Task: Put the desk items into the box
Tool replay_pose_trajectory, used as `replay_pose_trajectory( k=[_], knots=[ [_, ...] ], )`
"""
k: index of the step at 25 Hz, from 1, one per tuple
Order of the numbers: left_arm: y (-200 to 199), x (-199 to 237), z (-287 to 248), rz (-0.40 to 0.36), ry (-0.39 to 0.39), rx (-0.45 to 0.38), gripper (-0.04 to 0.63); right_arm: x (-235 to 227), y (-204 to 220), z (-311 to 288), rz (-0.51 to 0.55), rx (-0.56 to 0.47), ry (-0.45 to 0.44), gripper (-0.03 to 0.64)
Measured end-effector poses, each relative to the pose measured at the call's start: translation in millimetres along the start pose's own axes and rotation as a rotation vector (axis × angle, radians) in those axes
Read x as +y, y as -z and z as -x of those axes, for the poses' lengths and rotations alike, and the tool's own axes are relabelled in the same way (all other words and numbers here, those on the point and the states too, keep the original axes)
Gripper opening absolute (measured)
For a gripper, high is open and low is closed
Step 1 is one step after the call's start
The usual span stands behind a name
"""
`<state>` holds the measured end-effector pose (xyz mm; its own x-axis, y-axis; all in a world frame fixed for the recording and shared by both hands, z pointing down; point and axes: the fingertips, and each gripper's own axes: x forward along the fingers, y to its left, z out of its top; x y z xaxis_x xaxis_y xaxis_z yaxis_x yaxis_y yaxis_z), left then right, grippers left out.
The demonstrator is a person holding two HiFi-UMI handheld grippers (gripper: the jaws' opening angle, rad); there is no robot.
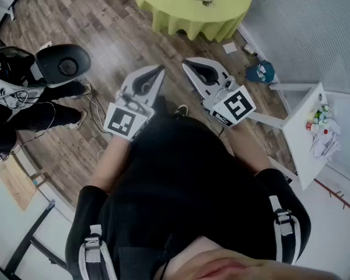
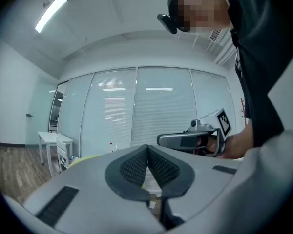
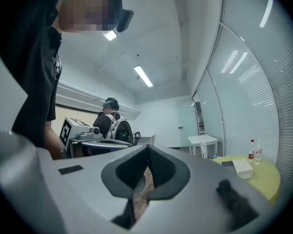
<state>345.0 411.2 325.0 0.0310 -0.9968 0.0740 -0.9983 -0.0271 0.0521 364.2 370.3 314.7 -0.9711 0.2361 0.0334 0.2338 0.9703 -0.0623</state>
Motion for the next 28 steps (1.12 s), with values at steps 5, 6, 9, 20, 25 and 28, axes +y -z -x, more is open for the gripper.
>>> replay_pose_trajectory(
  k=[5,6,9,20,25,28],
  knots=[
    [-12,8,-12,0.01,0.001,-0.014,0.012,-10,-3,-3,0.001,0.01,0.0,0.017],
    [-13,6,-9,0.005,0.005,-0.015,0.012,-6,-3,-2,0.004,0.012,-0.001,0.017],
    [-18,6,-6,0.011,-0.001,-0.029,0.012,-1,-2,-2,0.012,0.019,0.0,0.017],
    [-24,72,-15,0.014,-0.011,-0.011,0.012,-31,-9,-60,-0.004,0.02,0.013,0.017],
    [-37,121,-19,0.015,0.001,-0.055,0.012,-48,-14,-108,-0.01,0.023,0.026,0.017],
    [-40,154,-22,0.016,0.006,-0.059,0.012,-58,-15,-138,-0.011,0.032,0.031,0.017]
  ],
)
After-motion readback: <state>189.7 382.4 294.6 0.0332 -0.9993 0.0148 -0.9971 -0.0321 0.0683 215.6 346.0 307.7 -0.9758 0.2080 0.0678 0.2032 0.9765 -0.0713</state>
